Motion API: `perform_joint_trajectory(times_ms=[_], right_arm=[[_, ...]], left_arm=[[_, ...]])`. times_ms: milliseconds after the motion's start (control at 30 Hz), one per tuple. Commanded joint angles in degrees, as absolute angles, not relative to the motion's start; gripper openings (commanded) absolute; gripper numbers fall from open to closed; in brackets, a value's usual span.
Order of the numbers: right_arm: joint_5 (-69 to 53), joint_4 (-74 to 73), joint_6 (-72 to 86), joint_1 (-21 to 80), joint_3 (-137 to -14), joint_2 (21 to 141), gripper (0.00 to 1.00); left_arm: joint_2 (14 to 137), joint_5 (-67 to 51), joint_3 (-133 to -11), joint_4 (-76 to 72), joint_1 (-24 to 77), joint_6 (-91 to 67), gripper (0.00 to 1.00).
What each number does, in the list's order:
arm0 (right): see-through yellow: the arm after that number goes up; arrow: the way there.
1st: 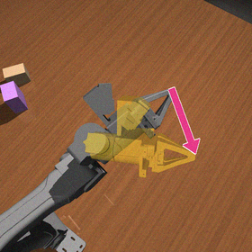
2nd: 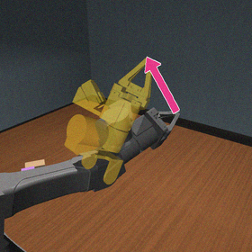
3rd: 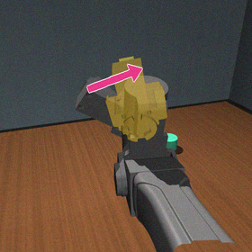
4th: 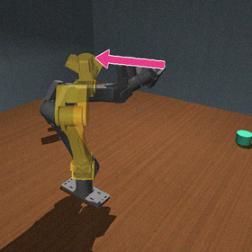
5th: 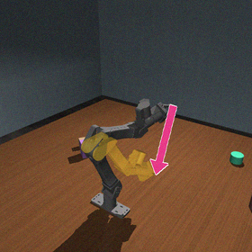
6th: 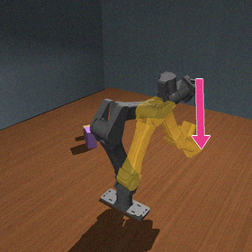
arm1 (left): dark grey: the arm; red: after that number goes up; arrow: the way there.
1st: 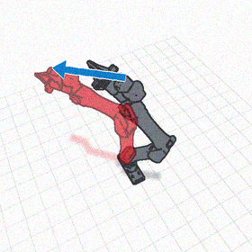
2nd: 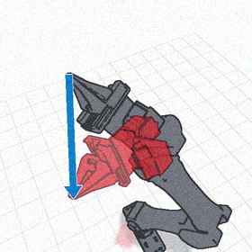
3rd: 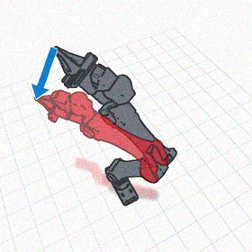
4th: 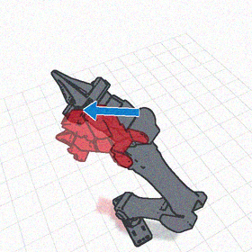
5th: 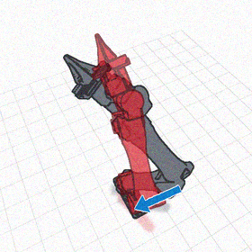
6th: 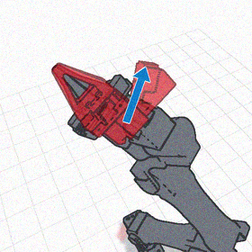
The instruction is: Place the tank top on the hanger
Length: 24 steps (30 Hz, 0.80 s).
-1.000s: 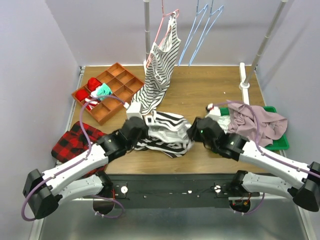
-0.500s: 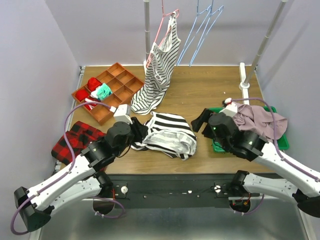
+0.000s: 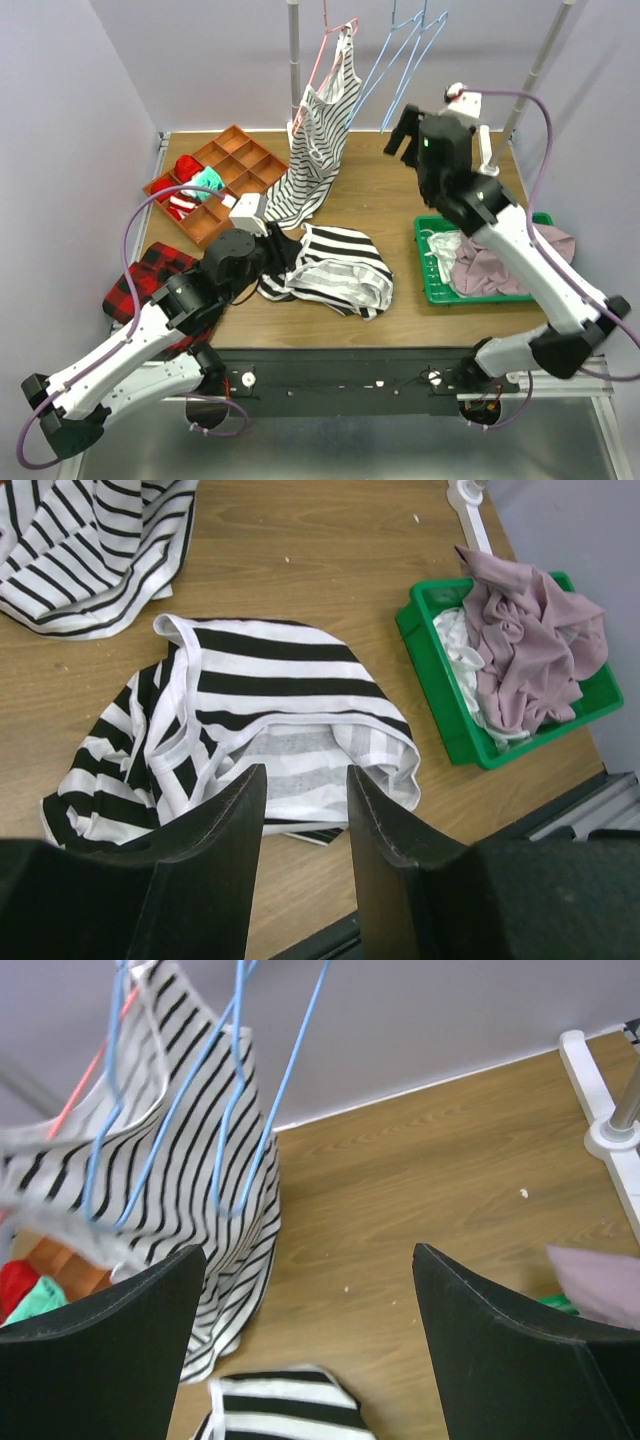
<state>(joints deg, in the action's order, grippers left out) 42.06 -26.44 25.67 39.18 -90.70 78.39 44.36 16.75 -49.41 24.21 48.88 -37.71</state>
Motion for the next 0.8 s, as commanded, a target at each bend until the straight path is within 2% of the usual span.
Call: perform_joint_trajectory(times_ms=[0,133,333,600,767], right_arm=[[35.08,-24.7,18.28,33.41,-105.88,88.04,0.91],[33.67,-25.92,17.14,29.54,-116.52,98.84,0.9],[33.4,-27.94,16.35,26.72,-127.08,106.16,0.89],[27.43,-26.19,15.91,23.65,-126.83,110.3,0.82],[30.4,-26.19,14.33,23.47,-125.16,109.52,0.78]], left_arm=[[44.39,11.95,-52.29,25.93,49.04,-34.98,0.47],[43.24,11.95,-53.0,26.28,49.04,-34.45,0.48],[43.15,11.95,-53.53,26.89,49.04,-33.22,0.49],[43.59,11.69,-53.17,26.63,49.04,-32.87,0.49],[43.86,10.99,-52.65,26.19,49.13,-33.31,0.49]])
